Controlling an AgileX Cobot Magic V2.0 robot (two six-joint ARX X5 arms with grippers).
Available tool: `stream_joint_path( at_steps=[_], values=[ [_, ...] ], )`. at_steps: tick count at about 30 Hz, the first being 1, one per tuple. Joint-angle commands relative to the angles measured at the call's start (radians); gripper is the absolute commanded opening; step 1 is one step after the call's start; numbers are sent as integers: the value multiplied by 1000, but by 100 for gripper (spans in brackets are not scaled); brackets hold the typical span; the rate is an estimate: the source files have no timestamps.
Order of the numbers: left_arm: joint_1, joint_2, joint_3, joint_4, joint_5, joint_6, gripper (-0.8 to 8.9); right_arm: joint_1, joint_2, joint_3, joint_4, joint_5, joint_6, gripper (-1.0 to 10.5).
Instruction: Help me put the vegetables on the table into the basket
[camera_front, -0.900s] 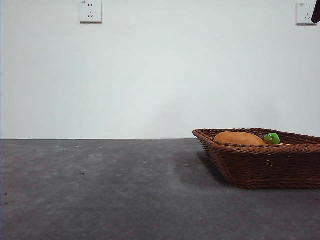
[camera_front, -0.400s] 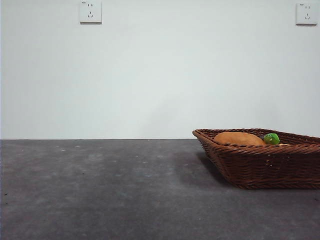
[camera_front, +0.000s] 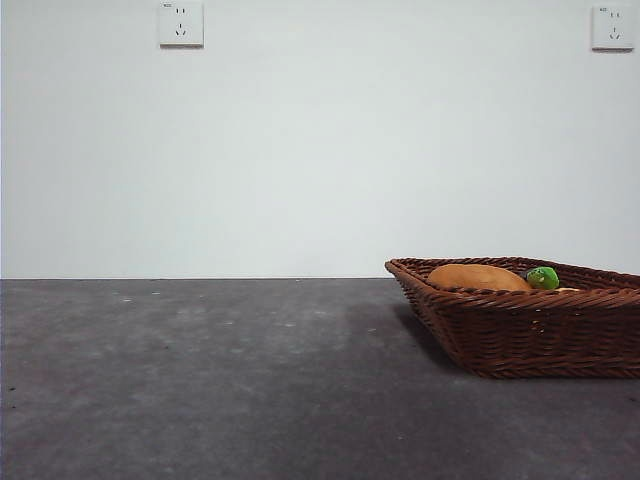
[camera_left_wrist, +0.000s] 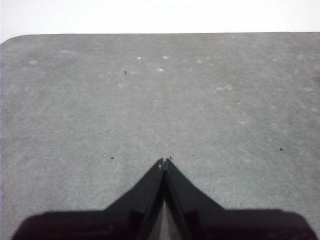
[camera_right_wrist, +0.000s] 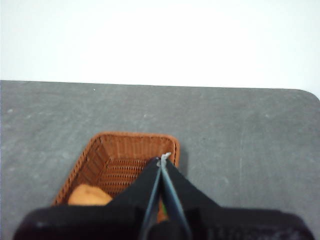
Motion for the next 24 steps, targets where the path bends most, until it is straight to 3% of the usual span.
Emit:
stream_joint_path(
  at_steps=[1,11,24],
  values=[
    [3,-1,-10,6,0,-9,-3,0,-79,-174,64,1,14,2],
    [3,-1,-10,6,0,-9,-3,0,-315,-541,172,0,37,2],
    [3,-1,-10,6,0,-9,-3,0,-457,-682,172,1,39,2]
  ],
)
